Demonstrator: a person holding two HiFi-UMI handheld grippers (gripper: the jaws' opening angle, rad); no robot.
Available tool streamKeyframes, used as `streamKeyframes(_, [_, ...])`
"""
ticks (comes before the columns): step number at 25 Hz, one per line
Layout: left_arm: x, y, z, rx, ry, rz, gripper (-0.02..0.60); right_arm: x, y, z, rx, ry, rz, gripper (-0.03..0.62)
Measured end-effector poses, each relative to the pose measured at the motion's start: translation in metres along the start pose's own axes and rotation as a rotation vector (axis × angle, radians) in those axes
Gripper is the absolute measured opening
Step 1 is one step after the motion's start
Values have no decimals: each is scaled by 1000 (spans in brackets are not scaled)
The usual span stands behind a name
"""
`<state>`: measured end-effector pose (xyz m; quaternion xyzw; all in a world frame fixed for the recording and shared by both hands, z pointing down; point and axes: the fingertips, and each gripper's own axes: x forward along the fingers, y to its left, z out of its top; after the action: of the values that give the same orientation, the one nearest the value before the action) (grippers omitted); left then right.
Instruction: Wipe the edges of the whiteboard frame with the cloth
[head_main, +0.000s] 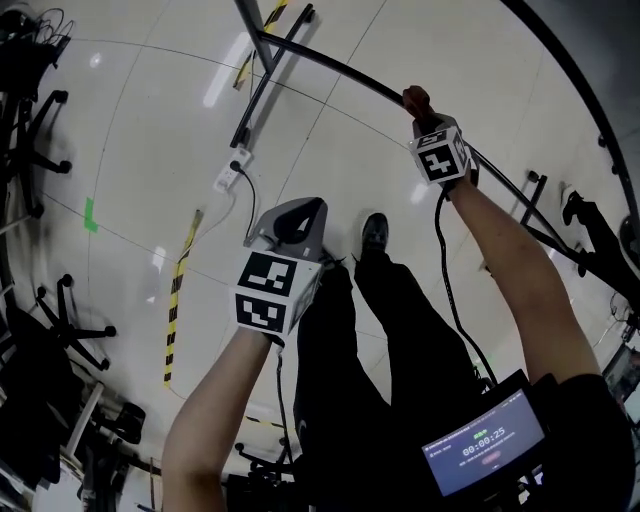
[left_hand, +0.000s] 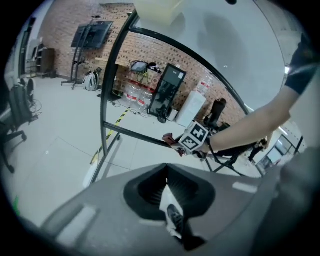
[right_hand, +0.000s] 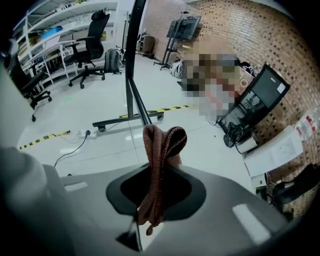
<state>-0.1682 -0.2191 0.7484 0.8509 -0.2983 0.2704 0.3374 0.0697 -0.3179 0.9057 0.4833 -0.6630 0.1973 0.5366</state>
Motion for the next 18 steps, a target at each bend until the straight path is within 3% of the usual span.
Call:
streamKeyframes(9, [-10, 16, 0, -81, -13, 70, 4, 9, 20, 41, -40, -27, 45, 58])
streamKeyframes(18, [-26, 47, 39, -131, -128, 154, 5, 25, 42, 83, -122, -54, 86, 58])
